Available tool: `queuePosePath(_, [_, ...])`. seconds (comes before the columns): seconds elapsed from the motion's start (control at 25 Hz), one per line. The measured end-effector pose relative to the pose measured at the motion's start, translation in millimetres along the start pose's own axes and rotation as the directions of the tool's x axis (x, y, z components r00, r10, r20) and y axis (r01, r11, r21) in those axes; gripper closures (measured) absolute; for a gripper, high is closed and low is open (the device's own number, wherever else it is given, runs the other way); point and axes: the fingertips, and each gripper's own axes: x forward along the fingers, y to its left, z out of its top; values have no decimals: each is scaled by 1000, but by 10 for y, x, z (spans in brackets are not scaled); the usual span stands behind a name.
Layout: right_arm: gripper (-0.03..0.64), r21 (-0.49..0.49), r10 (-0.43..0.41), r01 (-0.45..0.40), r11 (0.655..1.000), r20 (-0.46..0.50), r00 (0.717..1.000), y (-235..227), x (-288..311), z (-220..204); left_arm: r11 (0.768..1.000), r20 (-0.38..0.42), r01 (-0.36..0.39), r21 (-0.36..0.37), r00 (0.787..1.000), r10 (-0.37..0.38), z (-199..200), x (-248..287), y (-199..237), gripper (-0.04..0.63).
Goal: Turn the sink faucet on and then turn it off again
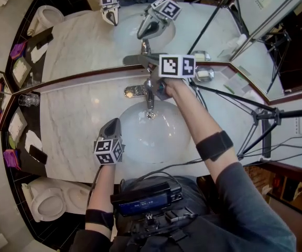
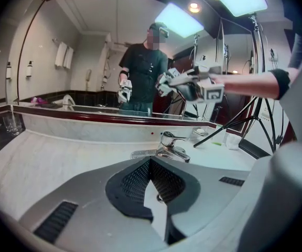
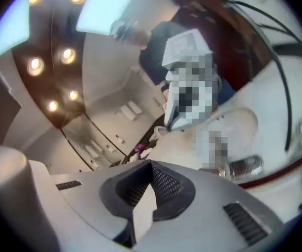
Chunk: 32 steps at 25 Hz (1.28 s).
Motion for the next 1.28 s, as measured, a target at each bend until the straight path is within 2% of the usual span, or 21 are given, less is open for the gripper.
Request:
queuePosePath(0.08, [595,-90,7,-12,996,-52,999,346,176,300,1000,13,-4,-4,1000,4,55,-30,-54,595])
queuePosePath(0.16, [595,-98,0,-7,995,-64,998,436,155,256,1000,24,10,17,1000,-10,134,-37,-118,595])
queuePosePath(0.24, [595,-101,-18,10,995,-78,997,381,104,96,999,38,17,41,999,-18,235,-19,-106,595])
queuePosePath(0.44, [595,-31,-80,77,997,-115,990,34,-176,-407,999,33,14,34,999,-15,168,-133,-124,595])
queuePosePath(0.76, [595,-49,-120,115,992,-120,985,-107,-336,-462,999,35,13,34,999,-14,124,-194,-149,595])
queuePosePath(1.28, [595,-44,-107,101,994,-152,983,-110,-356,-650,1000,43,16,27,999,-17,120,-210,-104,595])
